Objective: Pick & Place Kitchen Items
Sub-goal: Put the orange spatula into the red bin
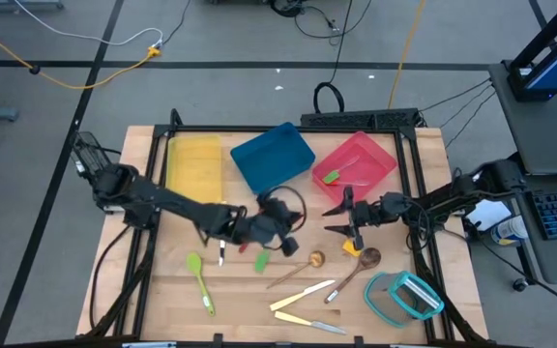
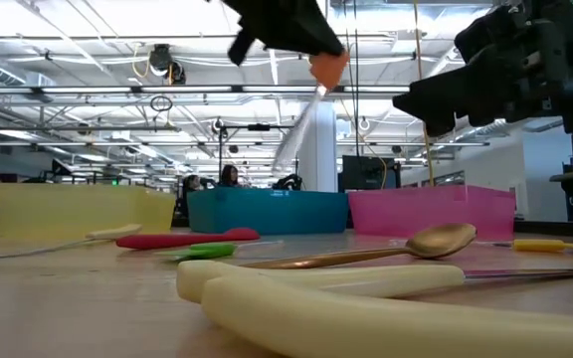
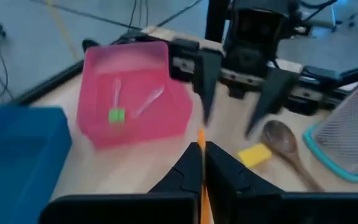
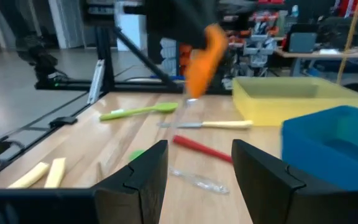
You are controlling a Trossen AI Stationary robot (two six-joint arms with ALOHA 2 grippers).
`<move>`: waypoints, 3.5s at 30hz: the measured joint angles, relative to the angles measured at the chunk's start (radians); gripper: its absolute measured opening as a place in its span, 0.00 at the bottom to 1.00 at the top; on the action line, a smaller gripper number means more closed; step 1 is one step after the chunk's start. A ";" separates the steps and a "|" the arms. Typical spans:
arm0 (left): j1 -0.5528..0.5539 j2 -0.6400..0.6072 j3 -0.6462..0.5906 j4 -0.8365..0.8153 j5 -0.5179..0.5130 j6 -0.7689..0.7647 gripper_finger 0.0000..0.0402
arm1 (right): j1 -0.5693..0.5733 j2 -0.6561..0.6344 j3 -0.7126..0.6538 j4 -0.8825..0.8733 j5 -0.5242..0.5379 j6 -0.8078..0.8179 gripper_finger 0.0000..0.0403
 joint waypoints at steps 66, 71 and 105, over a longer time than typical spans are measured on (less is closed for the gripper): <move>0.156 0.169 0.009 0.578 0.286 0.436 0.03 | -0.050 0.130 0.065 0.106 -0.080 0.061 0.42; 0.156 0.169 0.009 0.562 0.288 0.436 0.02 | -0.043 0.180 0.094 0.106 -0.048 0.058 0.41; 0.155 0.169 0.009 0.224 0.356 0.419 0.09 | 0.060 0.129 0.052 0.049 0.282 0.052 0.01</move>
